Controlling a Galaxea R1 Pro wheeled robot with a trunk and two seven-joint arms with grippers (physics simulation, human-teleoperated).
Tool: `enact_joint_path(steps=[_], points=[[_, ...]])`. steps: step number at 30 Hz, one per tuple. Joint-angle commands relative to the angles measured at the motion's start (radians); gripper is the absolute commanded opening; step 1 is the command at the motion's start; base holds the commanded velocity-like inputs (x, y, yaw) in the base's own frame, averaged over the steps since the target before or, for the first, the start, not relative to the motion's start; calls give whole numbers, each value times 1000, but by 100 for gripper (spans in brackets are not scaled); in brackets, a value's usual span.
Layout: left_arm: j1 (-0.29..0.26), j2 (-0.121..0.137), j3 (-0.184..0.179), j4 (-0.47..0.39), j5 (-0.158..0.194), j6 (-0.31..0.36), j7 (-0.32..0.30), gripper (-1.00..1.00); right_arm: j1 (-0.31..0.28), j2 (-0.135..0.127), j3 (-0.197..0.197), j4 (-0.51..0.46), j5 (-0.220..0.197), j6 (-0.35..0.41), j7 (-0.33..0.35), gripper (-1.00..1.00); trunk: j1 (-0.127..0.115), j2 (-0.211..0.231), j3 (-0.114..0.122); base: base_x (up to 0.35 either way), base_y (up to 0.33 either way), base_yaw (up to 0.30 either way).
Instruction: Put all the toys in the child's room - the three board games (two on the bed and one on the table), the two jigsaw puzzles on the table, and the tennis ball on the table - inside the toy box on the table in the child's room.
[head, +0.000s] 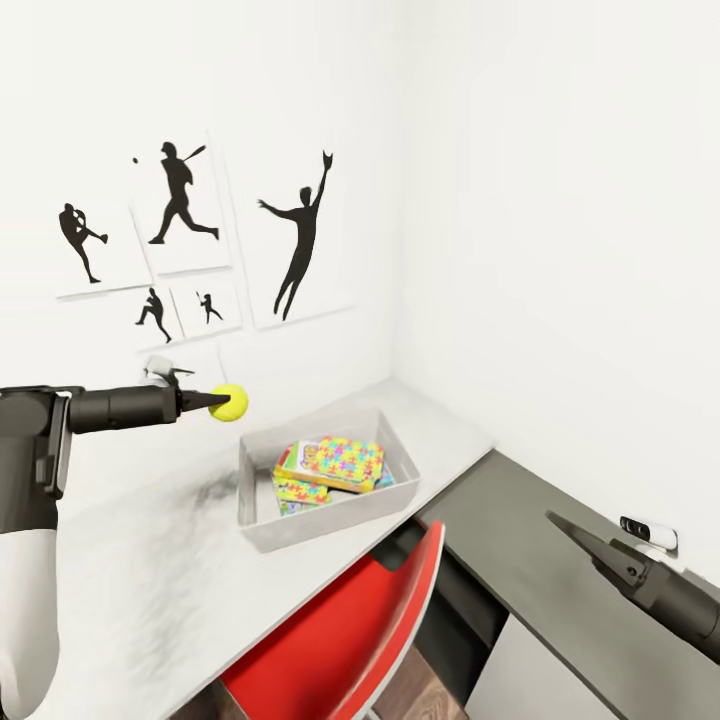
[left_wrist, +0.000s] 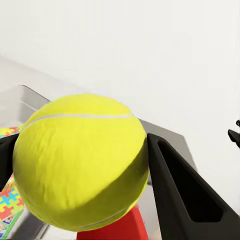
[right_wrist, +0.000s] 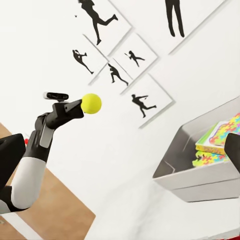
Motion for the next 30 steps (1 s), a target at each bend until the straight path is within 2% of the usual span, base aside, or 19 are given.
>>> enact_joint_path(steps=[1,20,30], points=[[-1,0,1,-2,-11,9,-9,-100,-1,0,0,0,-3,9,1,100,1,-2,-2,203,0,82],[-1,0,1,-17,-9,9,-9,-100,-1,0,-1,2,-3,9,2,100,1,-2,-2,144,0,9],[-1,0,2,-17,-4,9,-9,-100,-1,-1,-2,2,-3,9,3,100,1,-2,-1,29,0,0]])
